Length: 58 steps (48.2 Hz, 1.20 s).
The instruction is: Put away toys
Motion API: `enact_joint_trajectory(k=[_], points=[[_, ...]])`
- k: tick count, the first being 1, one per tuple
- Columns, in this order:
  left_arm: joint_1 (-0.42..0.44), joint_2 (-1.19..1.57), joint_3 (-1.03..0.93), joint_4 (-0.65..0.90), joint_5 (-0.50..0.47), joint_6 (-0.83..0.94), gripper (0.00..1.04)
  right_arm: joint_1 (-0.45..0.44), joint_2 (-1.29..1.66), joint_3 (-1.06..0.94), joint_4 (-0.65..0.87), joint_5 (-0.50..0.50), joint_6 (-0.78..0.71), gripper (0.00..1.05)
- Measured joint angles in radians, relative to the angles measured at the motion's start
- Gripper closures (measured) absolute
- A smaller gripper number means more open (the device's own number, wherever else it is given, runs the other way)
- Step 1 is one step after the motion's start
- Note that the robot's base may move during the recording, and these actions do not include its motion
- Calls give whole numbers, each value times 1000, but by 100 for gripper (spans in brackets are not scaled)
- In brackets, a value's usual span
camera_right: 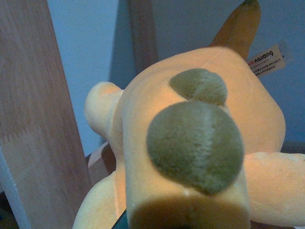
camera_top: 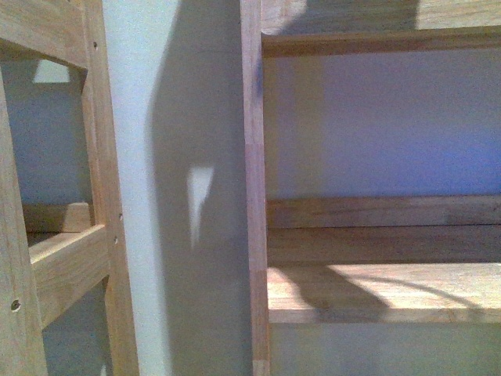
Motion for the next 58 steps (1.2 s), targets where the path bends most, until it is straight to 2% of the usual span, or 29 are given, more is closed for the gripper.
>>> enact_joint_trajectory(k=[8,30,41,58], points=[[0,0,0,0,0,0,6,-9,47,17,0,-26,105,96],[0,0,0,0,0,0,6,-58,71,-11,66,-133,237,96],[0,0,0,0,0,0,6,-71,89,-11,98,-178,285,97],[0,0,0,0,0,0,6,-80,97,-35,145,-192,307,97]])
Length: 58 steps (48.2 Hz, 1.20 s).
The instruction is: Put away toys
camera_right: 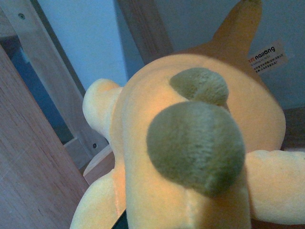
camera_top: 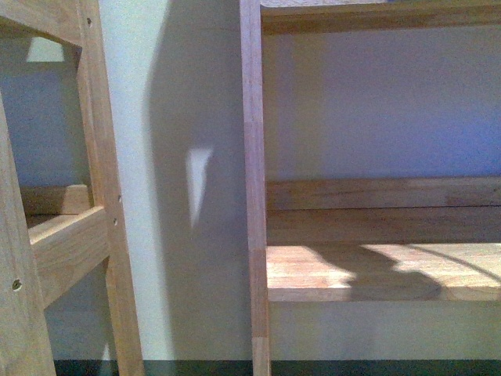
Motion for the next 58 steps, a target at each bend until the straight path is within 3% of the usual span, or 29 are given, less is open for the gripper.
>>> enact_joint_trajectory(k=[2,17,38,58], points=[[0,0,0,0,0,0,6,0,0,-2,3,1,-4,95],[0,0,0,0,0,0,6,-8,-17,-37,39,61,-23,52],[0,0,0,0,0,0,6,-42,-131,-130,70,154,-25,5],[0,0,0,0,0,0,6,-79,-416,-419,156,204,-31,6]])
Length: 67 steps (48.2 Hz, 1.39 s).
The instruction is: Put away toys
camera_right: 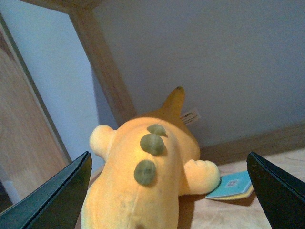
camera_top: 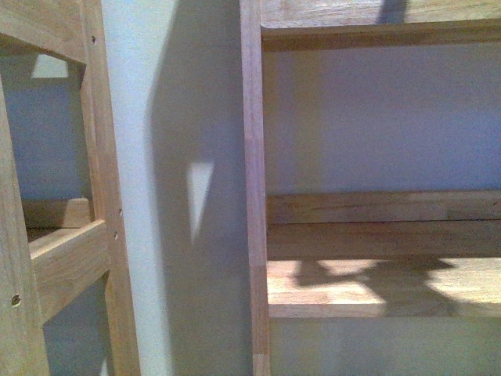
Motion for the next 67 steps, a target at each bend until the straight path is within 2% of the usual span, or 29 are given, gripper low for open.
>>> enact_joint_trajectory(k=[19,26,33,39,43,51,54,57,60,67], points=[[0,0,0,0,0,0,6,-13,-417,-466,56,-3,-84,6],[0,0,0,0,0,0,6,-87,-668,-716,18,-61,-99,6],[0,0,0,0,0,0,6,-151,-833,-871,-19,-93,-105,6],[0,0,0,0,0,0,6,-166,-934,-991,-35,-91,-114,6],[0,0,0,0,0,0,6,-135,-1011,-1130,-28,-29,-148,6],[0,0,0,0,0,0,6,8,-1126,-1324,-57,142,-254,7],[0,0,0,0,0,0,6,97,-1155,-1363,-171,245,-336,18],[0,0,0,0,0,0,6,148,-1186,-1424,-192,281,-378,28],[0,0,0,0,0,0,6,155,-1201,-1456,-196,277,-394,35],[0,0,0,0,0,0,6,92,-1238,-1478,-205,207,-422,65]])
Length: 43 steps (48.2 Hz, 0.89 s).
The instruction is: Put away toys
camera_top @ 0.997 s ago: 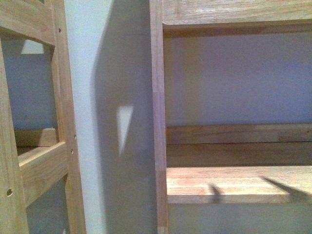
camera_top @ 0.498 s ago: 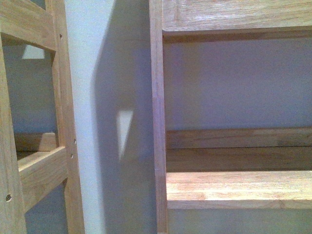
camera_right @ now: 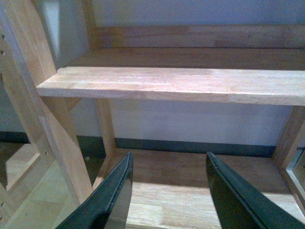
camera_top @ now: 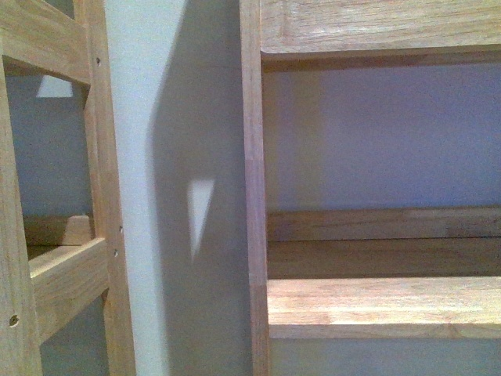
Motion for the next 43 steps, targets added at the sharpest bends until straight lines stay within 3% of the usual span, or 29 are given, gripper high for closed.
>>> enact_joint_trajectory(k=[4,9,30,37,43], points=[[0,0,0,0,0,0,6,-103,-41,-27,-9,-131,-9,81],[0,0,0,0,0,0,6,-168,-53,-30,-13,-158,-15,102],[0,0,0,0,0,0,6,-172,-54,-30,-13,-161,-15,101],[0,0,0,0,0,0,6,-172,-54,-30,-13,-161,-16,75],[0,0,0,0,0,0,6,-172,-54,-30,-13,-161,-16,59]])
